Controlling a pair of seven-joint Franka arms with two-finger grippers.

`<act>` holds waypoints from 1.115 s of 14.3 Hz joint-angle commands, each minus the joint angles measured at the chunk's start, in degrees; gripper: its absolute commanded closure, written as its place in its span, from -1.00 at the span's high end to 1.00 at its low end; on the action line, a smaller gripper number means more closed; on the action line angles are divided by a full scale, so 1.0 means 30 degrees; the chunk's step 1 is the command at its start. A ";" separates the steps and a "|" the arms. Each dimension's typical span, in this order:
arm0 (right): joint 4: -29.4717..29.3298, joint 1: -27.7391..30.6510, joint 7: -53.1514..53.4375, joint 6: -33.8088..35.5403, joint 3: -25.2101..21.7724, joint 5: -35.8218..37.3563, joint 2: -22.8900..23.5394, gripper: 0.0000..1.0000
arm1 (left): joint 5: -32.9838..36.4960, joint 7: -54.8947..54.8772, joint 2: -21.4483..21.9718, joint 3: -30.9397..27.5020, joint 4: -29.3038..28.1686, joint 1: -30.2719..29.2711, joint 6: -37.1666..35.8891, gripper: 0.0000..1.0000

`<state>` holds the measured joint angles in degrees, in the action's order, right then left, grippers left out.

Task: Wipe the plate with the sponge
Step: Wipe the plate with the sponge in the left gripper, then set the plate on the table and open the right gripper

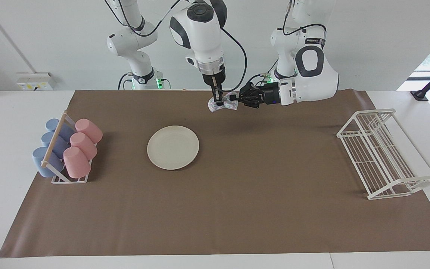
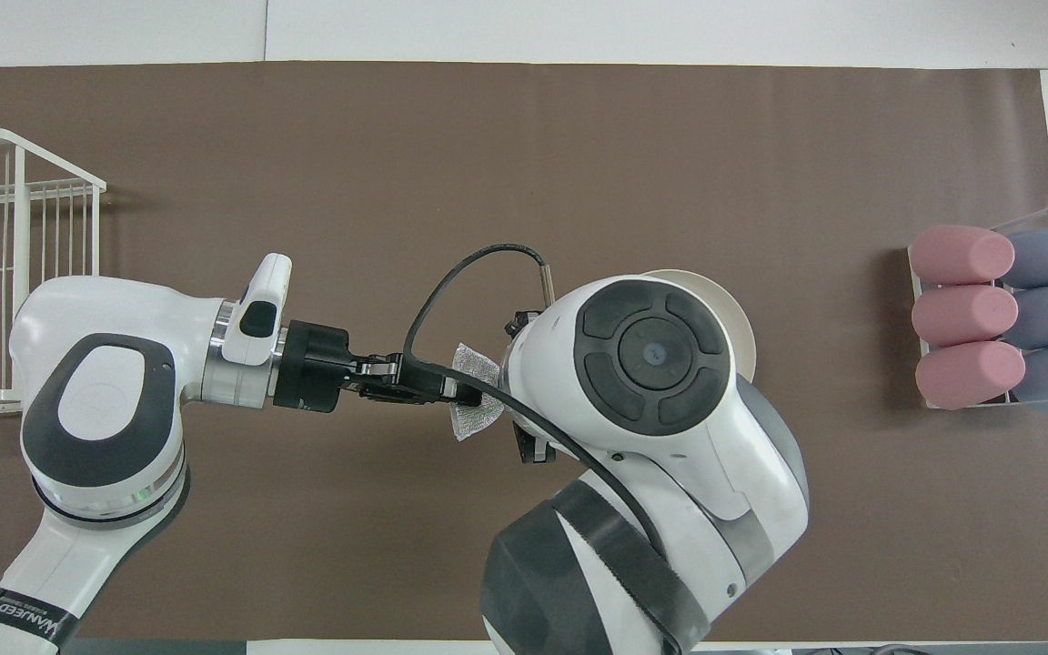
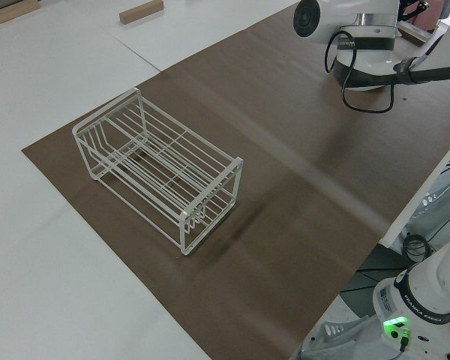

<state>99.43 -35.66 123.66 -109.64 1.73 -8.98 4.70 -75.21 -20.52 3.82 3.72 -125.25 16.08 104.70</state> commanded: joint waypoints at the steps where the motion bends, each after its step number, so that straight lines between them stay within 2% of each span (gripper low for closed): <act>1: 0.0020 0.0139 0.0234 -0.0455 0.0096 0.0328 -0.0013 -1.00 | -0.0330 -0.0133 0.0047 -0.0214 -0.0260 0.0442 0.0344 -1.00; 3: 0.0020 0.0285 0.0089 -0.0455 0.0096 0.0299 -0.0013 -1.00 | -0.0330 -0.0133 0.0047 -0.0214 -0.0289 0.0413 0.0344 -1.00; 4: 0.0165 0.0257 0.0059 -0.0455 0.0096 0.0299 -0.0042 -0.53 | -0.0330 -0.0133 0.0047 -0.0214 -0.0289 0.0412 0.0286 -1.00; 5: 0.0224 0.0256 0.0146 -0.0455 0.0096 0.0299 -0.0042 0.15 | -0.0330 -0.0133 0.0047 -0.0214 -0.0289 0.0412 0.0285 -1.00; 6: 0.0225 0.0285 0.0147 -0.0426 0.0067 0.0328 -0.0042 0.39 | -0.0330 -0.0133 0.0047 -0.0243 -0.0289 0.0383 0.0285 -1.00; 7: 0.0196 0.0315 0.0118 -0.0426 0.0067 0.0328 -0.0042 0.42 | -0.0330 -0.0133 0.0047 -0.0243 -0.0289 0.0296 0.0198 -1.00; 8: 0.0225 0.0373 0.0146 -0.0397 0.0067 0.0328 -0.0042 0.75 | -0.0330 -0.0133 0.0047 -0.0243 -0.0289 0.0266 0.0168 -1.00; 9: 0.0225 0.0519 0.0147 -0.0368 0.0038 0.0328 -0.0042 0.99 | -0.0330 -0.0133 0.0047 -0.0272 -0.0289 0.0237 0.0139 -1.00; 12: 0.0225 0.1658 0.0088 -0.0396 0.0008 0.0299 -0.0654 1.00 | -0.0330 -0.0075 0.0047 -0.0273 -0.0260 0.0120 0.0196 -1.00; 15: 0.0806 0.3532 -0.0609 0.0709 -0.0050 0.0328 -0.2468 1.00 | 0.0224 0.0363 0.0017 -0.0331 -0.0173 -0.0844 0.0080 -1.00; 16: 0.0956 0.4031 -0.1572 0.1152 -0.0050 0.0299 -0.2880 1.00 | 0.1155 0.0568 0.0017 -0.0331 -0.0056 -0.0906 0.0167 -1.00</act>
<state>99.33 -26.66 122.38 -108.32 1.13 -8.71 0.59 -74.49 -20.05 3.71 2.80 -125.38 14.78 104.85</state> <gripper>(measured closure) 0.000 0.952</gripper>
